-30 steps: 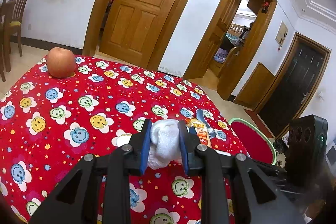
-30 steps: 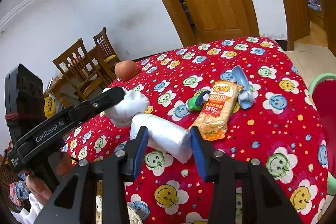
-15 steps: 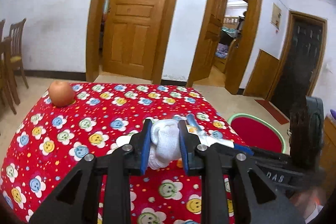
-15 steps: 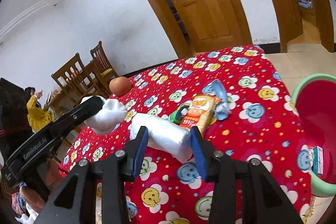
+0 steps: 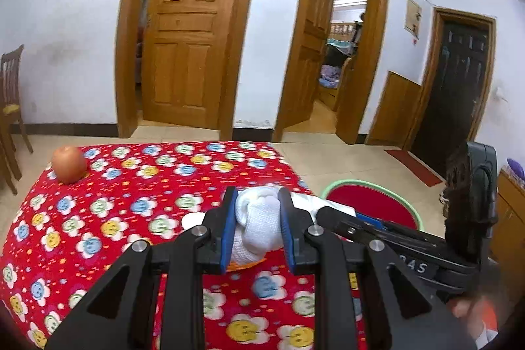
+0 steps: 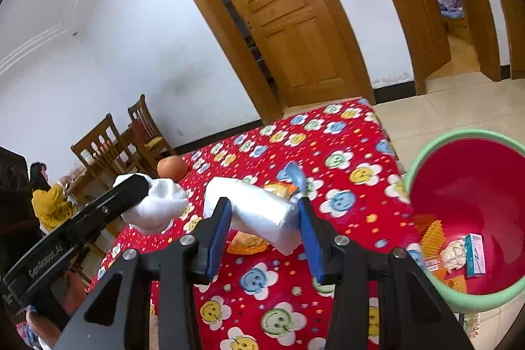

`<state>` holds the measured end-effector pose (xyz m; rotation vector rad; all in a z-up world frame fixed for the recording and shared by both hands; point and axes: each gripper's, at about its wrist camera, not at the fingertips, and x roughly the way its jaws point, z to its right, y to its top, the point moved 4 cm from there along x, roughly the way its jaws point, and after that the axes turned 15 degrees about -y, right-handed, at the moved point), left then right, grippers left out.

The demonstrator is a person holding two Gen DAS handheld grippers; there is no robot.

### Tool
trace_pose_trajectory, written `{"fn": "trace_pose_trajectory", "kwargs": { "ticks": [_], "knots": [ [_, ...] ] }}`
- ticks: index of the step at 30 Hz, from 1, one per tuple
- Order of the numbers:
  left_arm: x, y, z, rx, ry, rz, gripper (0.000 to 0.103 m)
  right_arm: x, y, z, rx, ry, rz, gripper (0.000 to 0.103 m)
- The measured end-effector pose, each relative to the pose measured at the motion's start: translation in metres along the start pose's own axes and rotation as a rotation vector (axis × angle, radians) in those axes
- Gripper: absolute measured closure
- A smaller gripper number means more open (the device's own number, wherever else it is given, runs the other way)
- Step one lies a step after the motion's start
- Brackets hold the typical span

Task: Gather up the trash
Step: 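Carry the white tissue and paper roll over the red basin with both tools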

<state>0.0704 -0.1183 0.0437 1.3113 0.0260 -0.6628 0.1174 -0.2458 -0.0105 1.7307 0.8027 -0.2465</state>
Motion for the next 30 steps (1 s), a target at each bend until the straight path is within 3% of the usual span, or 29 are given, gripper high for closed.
{"fn": "trace_pose_trajectory", "kwargs": {
  "ticks": [13,30],
  "knots": [
    [0.051,-0.003,0.062,0.016,-0.110,-0.063,0.078,-0.022,0.005,0.052,0.069,-0.087,0.038,0.058],
    [0.101,-0.004,0.100,-0.003,-0.165,-0.113,0.078,-0.034,0.002,0.112,0.148,-0.193,0.035,0.058]
  ]
}}
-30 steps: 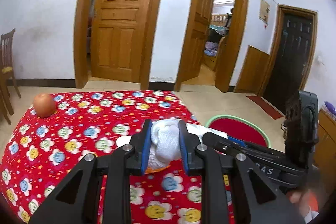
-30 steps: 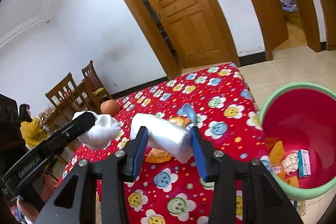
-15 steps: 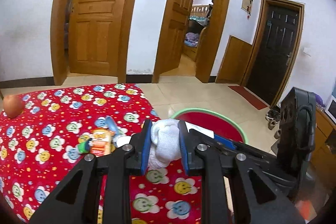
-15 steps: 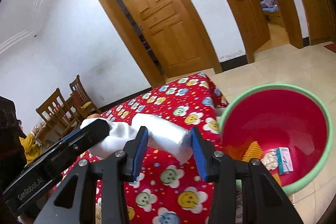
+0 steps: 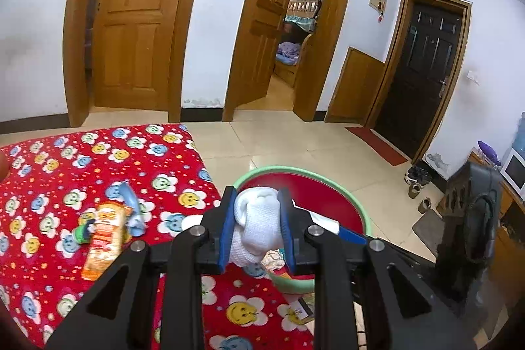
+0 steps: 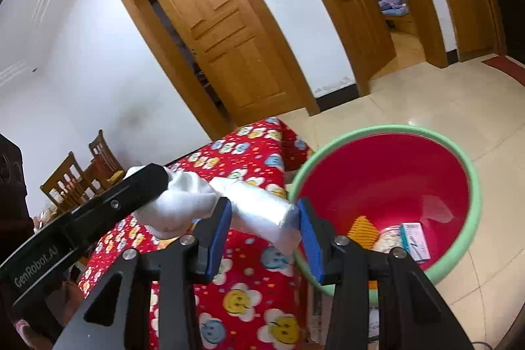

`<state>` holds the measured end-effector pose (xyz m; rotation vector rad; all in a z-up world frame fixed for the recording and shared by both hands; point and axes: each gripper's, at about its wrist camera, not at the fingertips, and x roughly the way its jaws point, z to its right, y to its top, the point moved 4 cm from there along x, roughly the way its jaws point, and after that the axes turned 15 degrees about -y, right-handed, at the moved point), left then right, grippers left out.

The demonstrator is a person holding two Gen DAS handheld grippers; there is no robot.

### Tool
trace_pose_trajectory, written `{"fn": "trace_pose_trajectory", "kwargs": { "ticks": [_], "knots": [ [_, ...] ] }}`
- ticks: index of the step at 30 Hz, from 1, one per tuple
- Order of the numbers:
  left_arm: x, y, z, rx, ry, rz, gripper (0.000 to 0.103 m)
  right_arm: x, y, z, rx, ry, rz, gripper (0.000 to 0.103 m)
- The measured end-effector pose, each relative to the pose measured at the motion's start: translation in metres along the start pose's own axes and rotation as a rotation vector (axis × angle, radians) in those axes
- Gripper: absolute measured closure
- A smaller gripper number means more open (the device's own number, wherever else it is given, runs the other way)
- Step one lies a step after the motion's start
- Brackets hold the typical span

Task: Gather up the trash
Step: 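Carry the white tissue and paper roll over the red basin with both tools, then open the left tool to drop the tissue while the right tool drops the paper roll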

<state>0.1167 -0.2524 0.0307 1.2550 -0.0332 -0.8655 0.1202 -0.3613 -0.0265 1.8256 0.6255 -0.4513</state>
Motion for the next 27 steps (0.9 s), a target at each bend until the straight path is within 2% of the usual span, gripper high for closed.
{"fn": "trace_pose_trajectory", "kwargs": {
  "ticks": [14,21,27],
  "knots": [
    [0.067,0.000,0.007,0.007,-0.041,-0.071,0.078,0.010,-0.006,0.050,0.020,-0.135,-0.041,0.058],
    [0.079,-0.013,0.005,-0.012,-0.068,-0.073,0.078,0.018,-0.006,0.069,0.027,-0.190,-0.064,0.058],
    [0.076,-0.013,0.002,-0.031,-0.069,-0.049,0.078,0.029,-0.013,0.066,-0.029,-0.240,-0.084,0.058]
  ]
}}
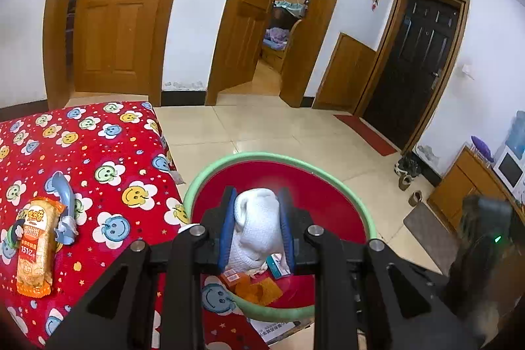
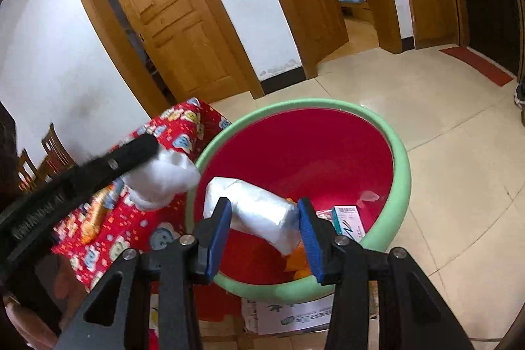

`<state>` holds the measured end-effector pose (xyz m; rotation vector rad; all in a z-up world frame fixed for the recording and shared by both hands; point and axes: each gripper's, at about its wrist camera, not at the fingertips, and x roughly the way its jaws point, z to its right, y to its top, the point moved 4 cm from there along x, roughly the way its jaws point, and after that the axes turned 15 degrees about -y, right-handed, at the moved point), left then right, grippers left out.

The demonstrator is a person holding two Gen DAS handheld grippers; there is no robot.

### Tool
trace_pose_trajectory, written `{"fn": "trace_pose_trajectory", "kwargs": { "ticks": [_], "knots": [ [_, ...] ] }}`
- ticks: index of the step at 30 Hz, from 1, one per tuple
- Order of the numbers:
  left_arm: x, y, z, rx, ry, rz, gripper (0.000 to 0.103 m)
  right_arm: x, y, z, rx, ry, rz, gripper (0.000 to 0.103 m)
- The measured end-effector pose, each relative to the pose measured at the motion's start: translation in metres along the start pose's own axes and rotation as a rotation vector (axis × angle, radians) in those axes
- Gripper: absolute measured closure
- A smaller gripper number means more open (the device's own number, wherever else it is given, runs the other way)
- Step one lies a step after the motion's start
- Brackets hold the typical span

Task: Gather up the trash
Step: 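Open the left tool to drop the tissue while the right tool drops the paper roll, then move both open tools back over the table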

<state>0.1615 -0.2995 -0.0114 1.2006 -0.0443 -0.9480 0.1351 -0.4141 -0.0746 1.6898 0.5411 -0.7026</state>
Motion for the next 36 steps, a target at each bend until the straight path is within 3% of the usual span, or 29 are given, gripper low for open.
{"fn": "trace_pose_trajectory", "kwargs": {
  "ticks": [12,14,16,25,30,34,36],
  "knots": [
    [-0.002,-0.004,0.007,0.021,-0.011,0.001,0.078,0.011,-0.003,-0.011,-0.008,0.052,-0.029,0.056],
    [-0.002,-0.005,0.007,0.026,-0.005,0.000,0.078,0.014,-0.003,-0.012,-0.005,0.053,-0.033,0.047],
    [-0.003,-0.004,0.007,0.023,-0.009,0.002,0.078,0.012,-0.002,-0.012,0.011,0.074,-0.021,0.025],
    [-0.006,-0.005,0.013,0.040,-0.015,0.012,0.066,-0.005,0.003,-0.004,0.049,0.114,0.029,0.022],
    [-0.006,-0.005,0.015,0.046,-0.011,0.012,0.050,-0.003,0.004,0.001,0.065,0.112,0.025,0.022],
    [-0.008,-0.004,0.013,0.048,0.004,0.029,0.023,-0.003,0.003,0.001,0.069,0.109,0.023,0.022],
    [-0.009,-0.003,0.012,0.046,0.003,0.030,0.018,-0.002,0.004,0.001,0.066,0.108,0.023,0.022]
  ]
}}
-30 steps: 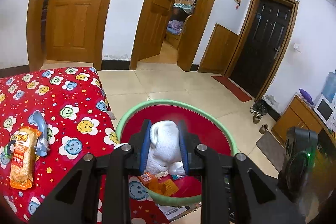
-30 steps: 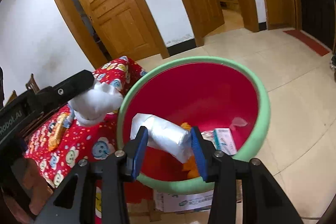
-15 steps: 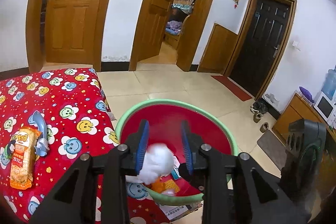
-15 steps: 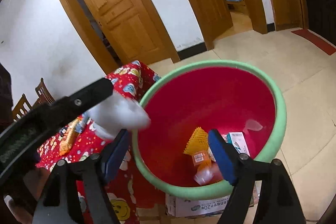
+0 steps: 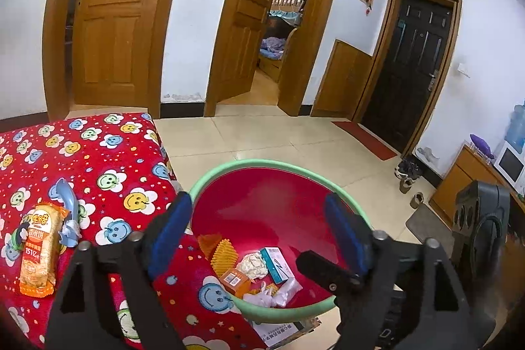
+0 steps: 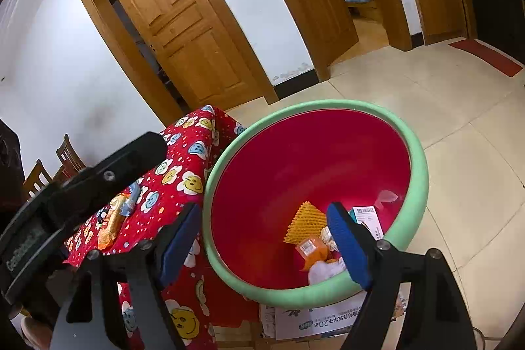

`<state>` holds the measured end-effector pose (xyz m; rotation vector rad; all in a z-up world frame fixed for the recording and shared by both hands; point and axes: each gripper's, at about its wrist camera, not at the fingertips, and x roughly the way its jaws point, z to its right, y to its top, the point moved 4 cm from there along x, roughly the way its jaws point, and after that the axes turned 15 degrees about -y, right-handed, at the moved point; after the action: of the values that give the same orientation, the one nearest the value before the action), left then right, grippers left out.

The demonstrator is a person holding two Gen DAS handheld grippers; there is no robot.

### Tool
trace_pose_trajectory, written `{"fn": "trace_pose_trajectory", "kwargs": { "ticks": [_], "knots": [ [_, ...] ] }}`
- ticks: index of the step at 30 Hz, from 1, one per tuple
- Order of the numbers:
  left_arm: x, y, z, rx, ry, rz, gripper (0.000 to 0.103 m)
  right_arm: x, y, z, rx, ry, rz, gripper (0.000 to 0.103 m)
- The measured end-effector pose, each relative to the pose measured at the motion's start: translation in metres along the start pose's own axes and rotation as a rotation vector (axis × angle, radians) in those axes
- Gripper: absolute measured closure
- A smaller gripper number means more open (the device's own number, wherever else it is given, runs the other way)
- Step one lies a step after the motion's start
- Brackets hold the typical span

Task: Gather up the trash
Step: 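Move both open tools back over the table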

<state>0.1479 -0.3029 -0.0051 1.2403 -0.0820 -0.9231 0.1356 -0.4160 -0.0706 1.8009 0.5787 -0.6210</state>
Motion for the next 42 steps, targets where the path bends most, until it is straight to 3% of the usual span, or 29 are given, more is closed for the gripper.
{"fn": "trace_pose_trajectory", "kwargs": {
  "ticks": [2,9,24,42],
  "knots": [
    [0.001,-0.001,-0.001,0.002,0.004,-0.011,0.009,-0.001,-0.001,0.000,-0.003,-0.010,0.004,0.022],
    [0.003,-0.006,0.003,0.032,0.027,-0.031,0.005,-0.002,-0.003,0.002,-0.002,-0.018,0.002,0.019],
    [0.001,-0.006,0.005,0.055,0.033,-0.025,0.005,-0.004,-0.001,0.002,0.005,-0.013,0.012,0.019],
    [-0.038,0.021,0.010,0.041,0.053,0.045,0.005,-0.017,0.015,-0.023,-0.011,0.043,0.075,0.018]
  ]
}}
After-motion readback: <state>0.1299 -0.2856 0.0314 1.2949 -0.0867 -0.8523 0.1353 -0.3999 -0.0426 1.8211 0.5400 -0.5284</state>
